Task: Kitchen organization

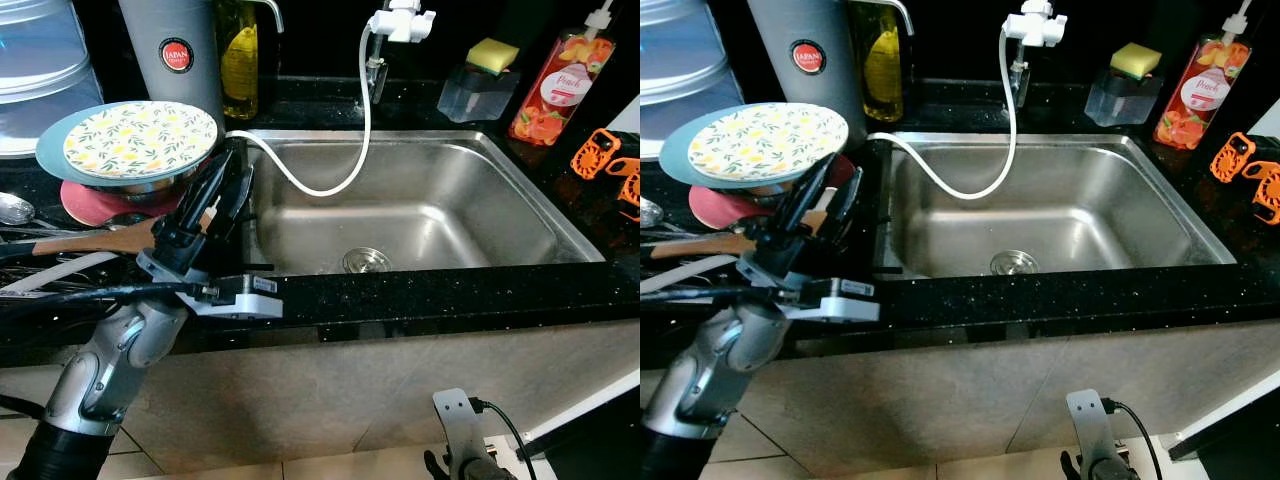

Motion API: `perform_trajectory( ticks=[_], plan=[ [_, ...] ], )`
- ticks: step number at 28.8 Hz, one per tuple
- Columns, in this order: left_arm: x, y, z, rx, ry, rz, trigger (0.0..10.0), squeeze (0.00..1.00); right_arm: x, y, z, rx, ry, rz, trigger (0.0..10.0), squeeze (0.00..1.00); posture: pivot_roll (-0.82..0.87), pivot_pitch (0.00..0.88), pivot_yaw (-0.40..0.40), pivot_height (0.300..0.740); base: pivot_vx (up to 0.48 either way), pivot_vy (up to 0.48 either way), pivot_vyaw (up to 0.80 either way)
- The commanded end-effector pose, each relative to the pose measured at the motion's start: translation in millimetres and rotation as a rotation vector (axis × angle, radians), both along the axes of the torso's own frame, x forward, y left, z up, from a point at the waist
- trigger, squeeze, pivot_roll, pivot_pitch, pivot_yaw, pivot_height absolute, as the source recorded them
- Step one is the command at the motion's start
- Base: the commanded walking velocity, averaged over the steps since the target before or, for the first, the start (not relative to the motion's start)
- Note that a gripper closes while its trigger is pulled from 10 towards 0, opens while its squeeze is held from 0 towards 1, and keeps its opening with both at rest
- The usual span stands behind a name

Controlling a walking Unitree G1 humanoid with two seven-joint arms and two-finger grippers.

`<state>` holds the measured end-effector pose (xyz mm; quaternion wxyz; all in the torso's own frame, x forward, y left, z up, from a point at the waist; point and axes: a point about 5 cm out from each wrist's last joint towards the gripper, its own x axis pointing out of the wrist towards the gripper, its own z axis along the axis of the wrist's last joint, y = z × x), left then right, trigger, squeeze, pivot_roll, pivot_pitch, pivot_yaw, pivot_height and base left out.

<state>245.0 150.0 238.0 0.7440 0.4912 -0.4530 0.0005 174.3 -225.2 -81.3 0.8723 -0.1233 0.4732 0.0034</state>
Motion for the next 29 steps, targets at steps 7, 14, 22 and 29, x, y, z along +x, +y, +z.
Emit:
perform_trajectory(
  ticks=[7, 14, 22, 29],
  plan=[
    [18.6, 11.8, 10.0, -0.392, 0.145, 0.077, 10.0, 0.0, 3.3, -3.1, 2.2, -0.011, -0.003, 0.01, 10.0, 0.0, 0.17, 0.0, -0.102, 0.74, 0.0, 0.0, 0.0],
    [28.9, 6.9, 14.4, -0.711, 0.312, -0.021, 10.0, 0.0, 17.0, -2.3, 9.7, 0.045, -0.091, -0.061, 10.0, 0.0, 0.16, 0.0, -0.105, 0.74, 0.0, 0.0, 0.0],
    [20.3, -19.6, 20.4, -0.671, 0.524, -0.231, 10.0, 0.0, 54.5, 3.5, 34.4, 0.123, -0.311, -0.115, 10.0, 0.0, 0.14, 0.0, -0.098, 0.74, 0.0, 0.0, 0.0],
    [18.2, -6.4, 12.3, -0.702, 0.694, -0.233, 10.0, 0.0, 83.3, 10.2, 64.1, 0.143, -0.524, -0.032, 10.0, 0.0, 0.12, 0.0, -0.091, 0.74, 0.0, 0.0, 0.0]
  ],
)
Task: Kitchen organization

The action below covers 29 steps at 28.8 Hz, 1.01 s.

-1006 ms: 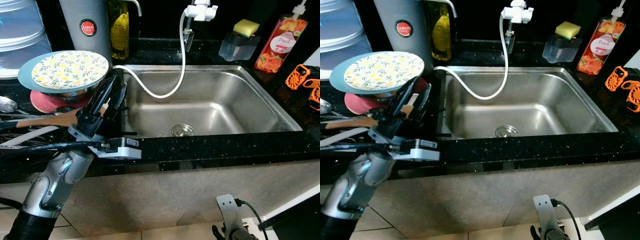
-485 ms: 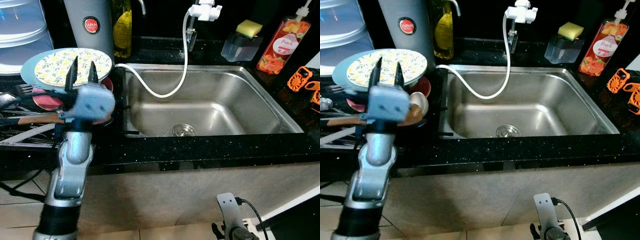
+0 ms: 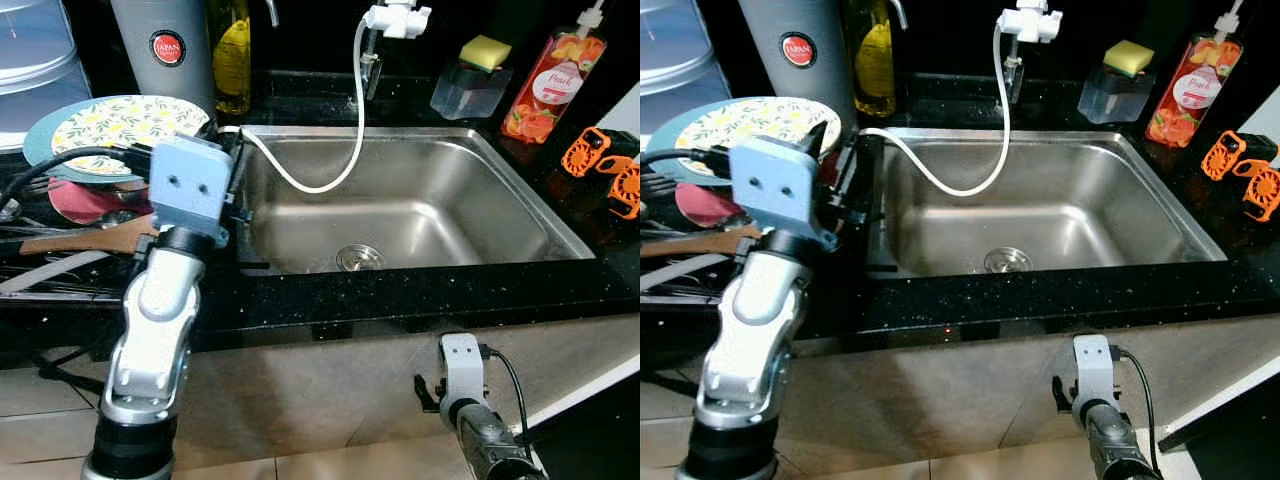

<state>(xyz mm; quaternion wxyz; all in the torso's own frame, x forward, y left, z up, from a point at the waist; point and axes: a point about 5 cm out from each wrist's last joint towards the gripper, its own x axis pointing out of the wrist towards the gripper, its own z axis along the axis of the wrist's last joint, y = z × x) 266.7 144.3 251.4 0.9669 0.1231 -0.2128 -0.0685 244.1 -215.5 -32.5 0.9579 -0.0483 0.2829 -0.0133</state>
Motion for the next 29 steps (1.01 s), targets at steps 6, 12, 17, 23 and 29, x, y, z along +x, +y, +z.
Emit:
perform_trajectory(
  ticks=[6, 12, 17, 23, 29],
  plan=[
    [-9.2, 4.7, -2.2, 0.103, 0.062, -0.109, 10.0, 0.0, 26.0, -3.9, 36.4, -0.018, -0.229, -0.011, 10.0, 0.0, 0.12, 0.0, -0.097, 0.74, 0.0, 0.0, 0.0],
    [-8.3, 9.1, 2.0, 0.108, 0.062, -0.096, 10.0, 0.0, 24.3, -17.9, 40.9, -0.009, -0.234, -0.087, 10.0, 0.0, 0.12, 0.0, -0.098, 0.74, 0.0, 0.0, 0.0],
    [-8.9, 5.7, 0.0, 0.108, 0.08, -0.112, 10.0, 0.0, -12.1, -35.9, 8.1, 0.011, -0.055, -0.204, 10.0, 0.0, 0.1, 0.0, -0.097, 0.74, 0.0, 0.0, 0.0],
    [-7.9, 5.1, -0.9, 0.112, 0.088, -0.123, 10.0, 0.0, -39.0, -60.1, -6.9, 0.023, 0.048, -0.418, 10.0, 0.0, 0.09, 0.0, -0.091, 0.74, 0.0, 0.0, 0.0],
    [-7.2, 4.6, -0.2, 0.112, 0.09, -0.127, 10.0, 0.0, -42.3, -102.4, 12.4, -0.003, -0.041, -0.718, 10.0, 0.0, 0.08, 0.0, -0.087, 0.74, 0.0, 0.0, 0.0]
  ],
)
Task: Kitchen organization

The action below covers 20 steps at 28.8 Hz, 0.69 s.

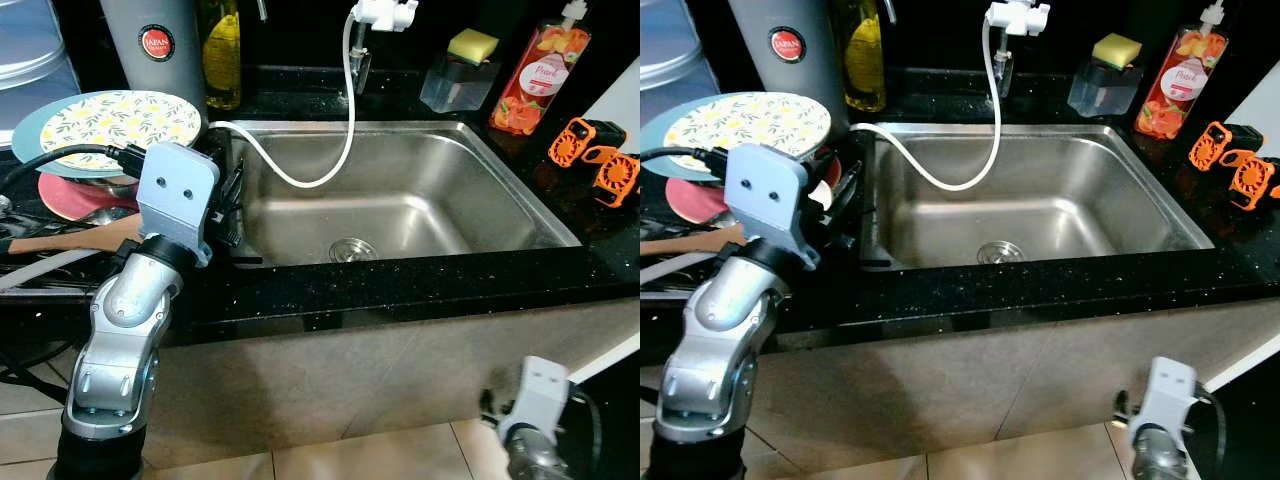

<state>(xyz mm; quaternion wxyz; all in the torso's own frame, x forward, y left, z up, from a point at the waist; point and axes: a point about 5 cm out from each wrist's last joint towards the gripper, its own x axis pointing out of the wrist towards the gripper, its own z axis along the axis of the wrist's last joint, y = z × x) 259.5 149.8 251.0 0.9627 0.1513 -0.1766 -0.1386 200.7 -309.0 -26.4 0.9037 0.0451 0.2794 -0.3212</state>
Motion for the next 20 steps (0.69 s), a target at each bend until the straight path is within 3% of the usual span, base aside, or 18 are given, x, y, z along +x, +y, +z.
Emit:
perform_trajectory(
  ticks=[1, 2, 3, 5, 8, 13, 16, 19, 20],
  plan=[
    [-0.2, -0.9, 0.2, 0.022, 0.008, -0.013, 10.0, 0.0, 2.7, -17.9, 14.4, -0.042, -0.067, -0.11, 10.0, 0.0, 0.08, 0.0, -0.084, 0.74, 0.0, 0.0, 0.0],
    [-0.2, -0.9, 0.2, 0.022, 0.008, -0.013, 10.0, 0.0, 2.7, -17.9, 14.4, -0.042, -0.067, -0.11, 10.0, 0.0, 0.08, 0.0, -0.084, 0.74, 0.0, 0.0, 0.0],
    [-0.2, -1.0, 0.1, 0.022, 0.008, -0.016, 10.0, 0.0, 8.6, -32.1, 31.9, -0.093, -0.153, -0.174, 10.0, 0.0, 0.08, 0.0, -0.084, 0.74, 0.0, 0.0, 0.0],
    [-0.2, -0.9, 0.0, 0.023, 0.009, -0.02, 10.0, 0.0, 15.5, -40.9, 48.8, -0.14, -0.231, -0.204, 10.0, 0.0, 0.08, 0.0, -0.078, 0.74, 0.0, 0.0, 0.0],
    [-0.1, -0.6, -0.1, 0.025, 0.009, -0.023, 10.0, 0.0, 19.7, -46.0, 60.7, -0.167, -0.284, -0.227, 10.0, 0.0, 0.07, 0.0, -0.07, 0.74, 0.0, 0.0, 0.0],
    [1.6, -0.7, 1.2, 0.031, 0.01, -0.035, 10.0, 0.0, 33.3, -67.5, 119.8, -0.344, -0.46, -0.258, 10.0, 0.0, 0.06, 0.0, -0.055, 0.74, 0.0, 0.0, 0.0],
    [2.2, -0.3, 1.7, 0.033, 0.01, -0.036, 10.0, 0.0, 35.3, -72.9, 135.8, -0.375, -0.506, -0.273, 10.0, 0.0, 0.06, 0.0, -0.051, 0.74, 0.0, 0.0, 0.0],
    [5.2, 1.1, 3.3, 0.041, 0.007, -0.04, 10.0, 0.0, 38.7, -90.7, 197.2, -0.482, -0.678, -0.34, 10.0, 0.0, 0.05, 0.0, -0.038, 0.74, 0.0, 0.0, 0.0],
    [5.2, 1.1, 3.3, 0.041, 0.007, -0.04, 10.0, 0.0, 38.7, -90.7, 197.2, -0.482, -0.678, -0.34, 10.0, 0.0, 0.05, 0.0, -0.038, 0.74, 0.0, 0.0, 0.0]
  ],
)
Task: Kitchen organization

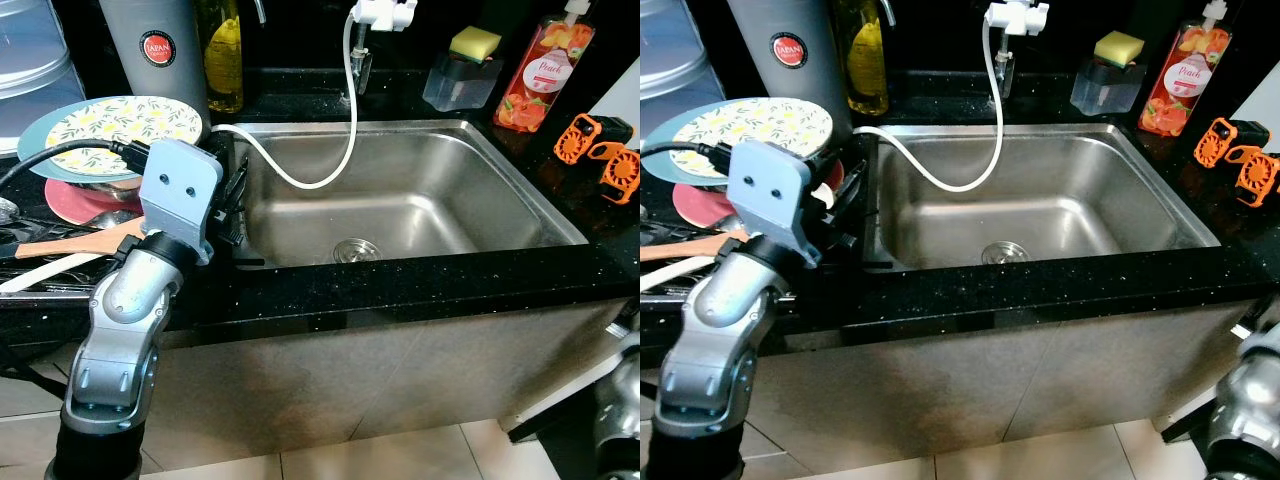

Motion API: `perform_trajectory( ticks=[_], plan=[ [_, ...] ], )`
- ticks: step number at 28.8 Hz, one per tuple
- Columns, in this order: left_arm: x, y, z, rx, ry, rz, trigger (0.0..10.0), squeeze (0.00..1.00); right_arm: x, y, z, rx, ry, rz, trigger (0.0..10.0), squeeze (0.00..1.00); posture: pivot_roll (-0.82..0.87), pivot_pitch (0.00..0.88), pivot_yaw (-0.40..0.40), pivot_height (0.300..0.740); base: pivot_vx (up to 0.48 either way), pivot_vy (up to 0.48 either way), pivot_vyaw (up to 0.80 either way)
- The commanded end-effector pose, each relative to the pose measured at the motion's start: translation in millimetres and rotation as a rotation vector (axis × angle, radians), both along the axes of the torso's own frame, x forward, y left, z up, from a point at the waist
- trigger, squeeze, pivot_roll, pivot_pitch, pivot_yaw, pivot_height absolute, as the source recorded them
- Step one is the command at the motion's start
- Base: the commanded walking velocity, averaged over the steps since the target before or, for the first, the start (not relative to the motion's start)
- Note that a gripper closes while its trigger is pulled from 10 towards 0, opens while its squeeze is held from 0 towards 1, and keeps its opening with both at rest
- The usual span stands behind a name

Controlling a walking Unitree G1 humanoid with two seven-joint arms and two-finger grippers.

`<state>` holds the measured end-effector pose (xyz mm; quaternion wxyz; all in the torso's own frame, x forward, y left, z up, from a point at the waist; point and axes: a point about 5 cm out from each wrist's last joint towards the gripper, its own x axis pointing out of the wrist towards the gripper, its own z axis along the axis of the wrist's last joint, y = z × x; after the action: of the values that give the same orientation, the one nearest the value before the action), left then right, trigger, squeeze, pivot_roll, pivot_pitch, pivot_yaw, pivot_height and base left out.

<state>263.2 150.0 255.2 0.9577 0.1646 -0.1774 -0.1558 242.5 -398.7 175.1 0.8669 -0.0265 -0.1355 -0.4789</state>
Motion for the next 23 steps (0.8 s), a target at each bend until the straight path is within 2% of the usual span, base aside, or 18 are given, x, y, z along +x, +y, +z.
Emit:
perform_trajectory(
  ticks=[1, 2, 3, 4, 5, 6, 8, 9, 10, 11, 12, 14, 15, 17, 18, 19, 21, 23],
  plan=[
    [2.3, 1.0, -0.5, 0.011, 0.007, -0.011, 10.0, 0.0, -4.9, -5.7, 11.1, 0.002, -0.039, -0.048, 10.0, 0.0, 0.05, 0.0, -0.035, 0.74, 0.0, 0.0, 0.0],
    [2.9, 1.0, -0.1, 0.013, 0.006, -0.014, 10.0, 0.0, -5.8, -7.5, 24.4, -0.009, -0.084, -0.055, 10.0, 0.0, 0.05, 0.0, -0.033, 0.74, 0.0, 0.0, 0.0],
    [2.9, 1.0, -0.1, 0.013, 0.006, -0.014, 10.0, 0.0, -5.8, -7.5, 24.4, -0.009, -0.084, -0.055, 10.0, 0.0, 0.05, 0.0, -0.033, 0.74, 0.0, 0.0, 0.0],
    [3.9, 2.5, 0.6, 0.02, 0.007, -0.015, 10.0, 0.0, 4.2, 7.2, 60.5, -0.099, -0.175, 0.066, 10.0, 0.0, 0.05, 0.0, -0.022, 0.74, 0.0, 0.0, 0.0],
    [3.9, 2.5, 0.6, 0.02, 0.007, -0.015, 10.0, 0.0, 4.2, 7.2, 60.5, -0.099, -0.175, 0.066, 10.0, 0.0, 0.05, 0.0, -0.022, 0.74, 0.0, 0.0, 0.0],
    [4.2, 3.3, 0.7, 0.025, 0.008, -0.015, 10.0, 0.0, 9.0, 15.9, 72.3, -0.131, -0.201, 0.13, 10.0, 0.0, 0.05, 0.0, -0.021, 0.74, 0.0, 0.0, 0.0],
    [5.3, 6.9, 0.9, 0.036, 0.013, -0.011, 10.0, 0.0, 26.1, 46.6, 94.2, -0.188, -0.232, 0.363, 10.0, 0.0, 0.05, 0.0, -0.017, 0.74, 0.0, 0.0, 0.0],
    [5.3, 6.9, 0.9, 0.036, 0.013, -0.011, 10.0, 0.0, 26.1, 46.6, 94.2, -0.188, -0.232, 0.363, 10.0, 0.0, 0.05, 0.0, -0.017, 0.74, 0.0, 0.0, 0.0],
    [6.2, 11.6, 3.3, 0.06, 0.014, -0.006, 10.0, 0.0, 41.8, 91.5, 107.3, -0.252, -0.215, 0.664, 10.0, 0.0, 0.06, 0.0, -0.019, 0.74, 0.0, 0.0, 0.0],
    [6.1, 14.0, 5.2, 0.073, 0.013, -0.007, 10.0, 0.0, 45.8, 107.5, 109.0, -0.271, -0.199, 0.774, 10.0, 0.0, 0.06, 0.0, -0.02, 0.74, 0.0, 0.0, 0.0],
    [6.1, 14.0, 5.2, 0.073, 0.013, -0.007, 10.0, 0.0, 45.8, 107.5, 109.0, -0.271, -0.199, 0.774, 10.0, 0.0, 0.06, 0.0, -0.02, 0.74, 0.0, 0.0, 0.0],
    [5.0, 17.9, 9.8, 0.078, 0.02, -0.019, 10.0, 0.0, 50.6, 129.2, 109.3, -0.296, -0.162, 0.916, 10.0, 0.0, 0.07, 0.0, -0.026, 0.74, 0.0, 0.0, 0.0],
    [5.0, 17.9, 9.8, 0.078, 0.02, -0.019, 10.0, 0.0, 50.6, 129.2, 109.3, -0.296, -0.162, 0.916, 10.0, 0.0, 0.07, 0.0, -0.026, 0.74, 0.0, 0.0, 0.0],
    [2.0, 19.6, 12.9, 0.087, 0.041, -0.048, 10.0, 0.0, 53.9, 143.3, 107.5, -0.332, -0.094, 1.002, 10.0, 0.0, 0.08, 0.0, -0.033, 0.74, 0.0, 0.0, 0.0],
    [-4.2, 19.0, 14.2, 0.113, 0.068, -0.1, 10.0, 0.0, 55.2, 157.1, 105.1, -0.382, -0.028, 1.094, 10.0, 0.0, 0.09, 0.0, -0.041, 0.74, 0.0, 0.0, 0.0],
    [-4.2, 19.0, 14.2, 0.113, 0.068, -0.1, 10.0, 0.0, 55.2, 157.1, 105.1, -0.382, -0.028, 1.094, 10.0, 0.0, 0.09, 0.0, -0.041, 0.74, 0.0, 0.0, 0.0],
    [-20.9, 15.7, 12.3, 0.162, 0.125, -0.22, 10.0, 0.0, 53.2, 177.4, 97.8, -0.475, 0.104, 1.259, 10.0, 0.0, 0.11, 0.0, -0.049, 0.74, 0.0, 0.0, 0.0],
    [-28.4, 14.6, 10.9, 0.178, 0.144, -0.263, 10.0, 0.0, 51.1, 182.7, 94.6, -0.475, 0.139, 1.323, 10.0, 0.0, 0.12, 0.0, -0.053, 0.74, 0.0, 0.0, 0.0]
  ],
)
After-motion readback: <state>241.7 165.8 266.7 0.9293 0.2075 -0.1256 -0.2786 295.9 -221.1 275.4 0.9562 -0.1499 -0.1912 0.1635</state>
